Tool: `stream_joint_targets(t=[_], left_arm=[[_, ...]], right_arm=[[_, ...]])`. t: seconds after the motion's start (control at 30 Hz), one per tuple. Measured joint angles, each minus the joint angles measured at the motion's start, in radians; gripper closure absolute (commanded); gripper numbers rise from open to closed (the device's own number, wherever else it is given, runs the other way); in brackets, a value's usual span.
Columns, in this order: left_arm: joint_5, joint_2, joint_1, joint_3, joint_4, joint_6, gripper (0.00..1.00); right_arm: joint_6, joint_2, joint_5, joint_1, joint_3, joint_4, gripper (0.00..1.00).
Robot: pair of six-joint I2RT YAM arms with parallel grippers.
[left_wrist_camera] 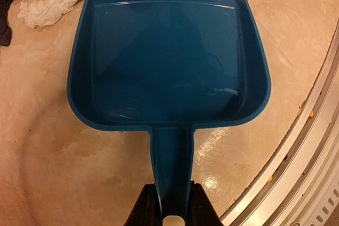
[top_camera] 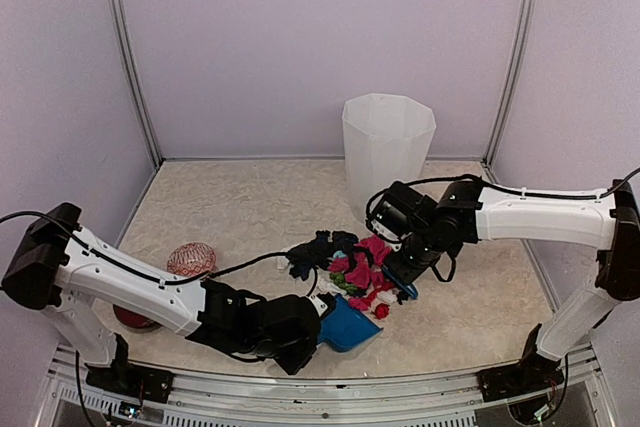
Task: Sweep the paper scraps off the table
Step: Sweep the paper scraps into the dustpan.
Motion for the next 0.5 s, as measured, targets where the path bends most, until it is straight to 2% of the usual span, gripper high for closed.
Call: stream_joint_targets(t=[0.3,0.5], left_arm=[[0.046,0.035,0.055,0.005,0.05,0.016,1.0],[0.058,0.042,0.089,0.005,0.081,0.013,1.0]], right_arm=[[0.077,0.119,-0.029,0.11,0.177,-0.067,1.0],[0.113,0.143,-0.062,0.154,0.256,-0.09,1.0]])
